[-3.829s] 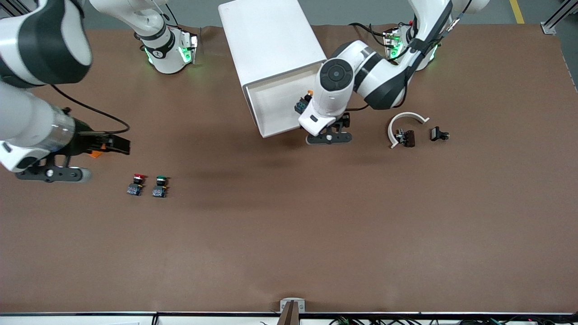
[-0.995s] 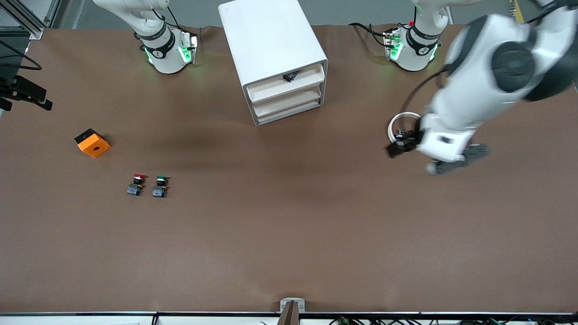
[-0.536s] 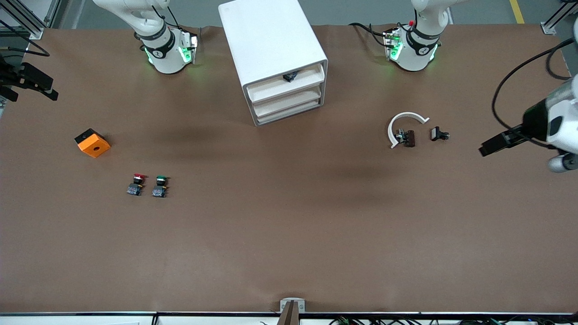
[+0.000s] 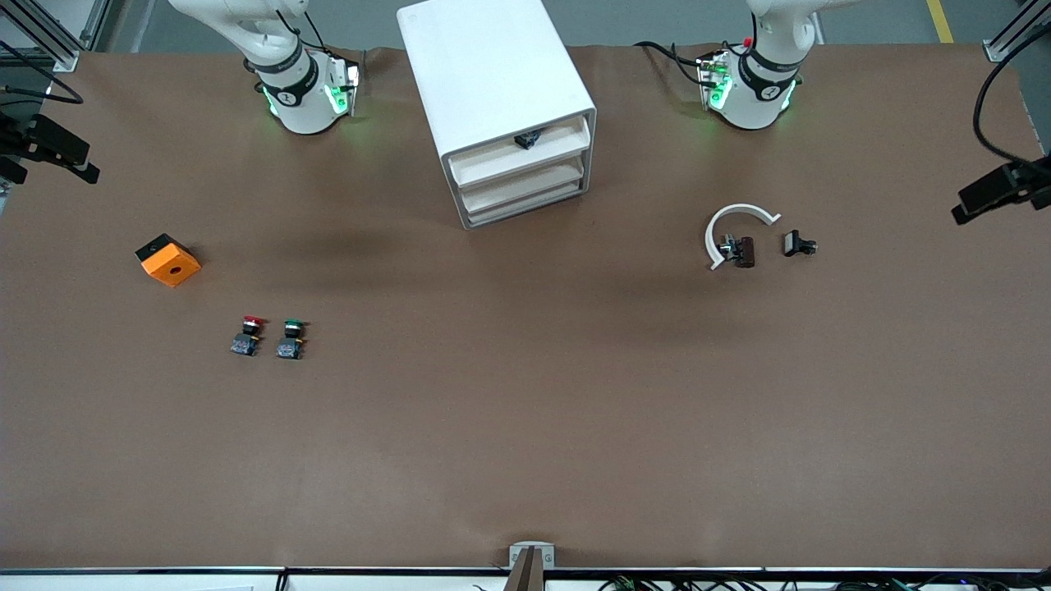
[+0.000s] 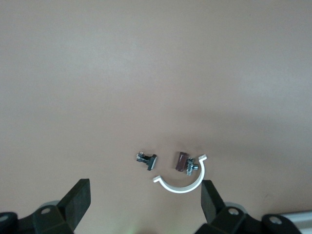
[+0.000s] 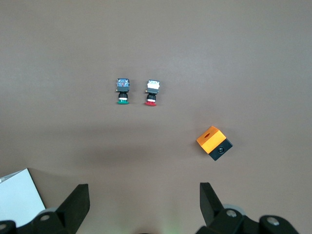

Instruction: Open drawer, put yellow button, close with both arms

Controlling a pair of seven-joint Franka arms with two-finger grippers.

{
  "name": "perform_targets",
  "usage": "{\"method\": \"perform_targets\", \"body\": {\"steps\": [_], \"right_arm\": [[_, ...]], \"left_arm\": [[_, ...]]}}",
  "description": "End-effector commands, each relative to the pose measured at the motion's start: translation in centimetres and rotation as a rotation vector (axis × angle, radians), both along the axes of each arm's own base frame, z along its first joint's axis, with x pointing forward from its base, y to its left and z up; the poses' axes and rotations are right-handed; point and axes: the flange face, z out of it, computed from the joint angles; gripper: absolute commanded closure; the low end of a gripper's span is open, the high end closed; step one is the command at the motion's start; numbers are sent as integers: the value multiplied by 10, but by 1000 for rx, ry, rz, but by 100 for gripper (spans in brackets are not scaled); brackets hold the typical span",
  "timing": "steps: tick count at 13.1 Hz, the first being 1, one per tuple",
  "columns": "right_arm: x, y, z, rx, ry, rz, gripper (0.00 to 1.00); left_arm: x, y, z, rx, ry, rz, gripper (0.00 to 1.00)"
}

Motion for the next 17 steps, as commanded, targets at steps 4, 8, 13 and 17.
{"method": "perform_targets", "body": {"steps": [4,8,13,17], "right_arm": [[-7,6,6,25,8,-50,0],[-8,9,6,33,22,-43,0],[-8,14,8,32,18,-32,0],[-8,13,8,31,18,-30,0]], "left_arm": [[-27,10,11,13,8,-106,0],[-44,-2,13,19,13,-122,0],[-69,-40,-2,33,27,-172,0],[-63,-64,-9,39,12,-217,0]]}}
